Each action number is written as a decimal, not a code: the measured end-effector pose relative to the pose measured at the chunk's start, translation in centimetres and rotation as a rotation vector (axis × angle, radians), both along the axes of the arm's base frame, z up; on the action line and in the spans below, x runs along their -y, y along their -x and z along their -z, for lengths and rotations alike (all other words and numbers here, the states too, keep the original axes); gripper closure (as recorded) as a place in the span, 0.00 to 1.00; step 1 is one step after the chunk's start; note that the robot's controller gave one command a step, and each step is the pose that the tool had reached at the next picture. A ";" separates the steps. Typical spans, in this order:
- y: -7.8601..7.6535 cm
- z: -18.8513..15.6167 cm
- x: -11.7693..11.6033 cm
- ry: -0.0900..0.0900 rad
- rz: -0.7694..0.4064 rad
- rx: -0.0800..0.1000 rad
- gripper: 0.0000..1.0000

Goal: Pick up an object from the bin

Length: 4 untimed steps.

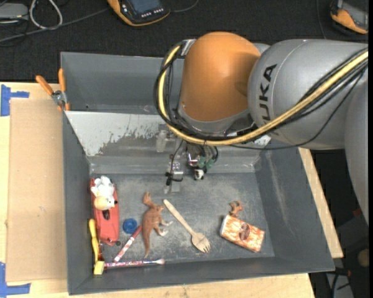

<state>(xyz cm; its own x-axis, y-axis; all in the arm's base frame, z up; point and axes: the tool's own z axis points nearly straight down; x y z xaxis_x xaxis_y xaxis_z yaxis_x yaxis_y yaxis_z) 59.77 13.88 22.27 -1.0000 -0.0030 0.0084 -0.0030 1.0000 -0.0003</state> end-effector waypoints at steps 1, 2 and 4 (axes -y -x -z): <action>-0.2 -0.5 0.1 -0.001 0.003 0.008 0.00; 1.2 1.7 0.7 -0.003 -0.199 0.012 0.00; 3.6 8.1 3.1 -0.002 -0.168 0.005 0.00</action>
Offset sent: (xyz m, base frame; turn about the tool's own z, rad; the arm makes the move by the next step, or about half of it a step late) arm -0.0326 -0.0214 -0.0499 -0.4514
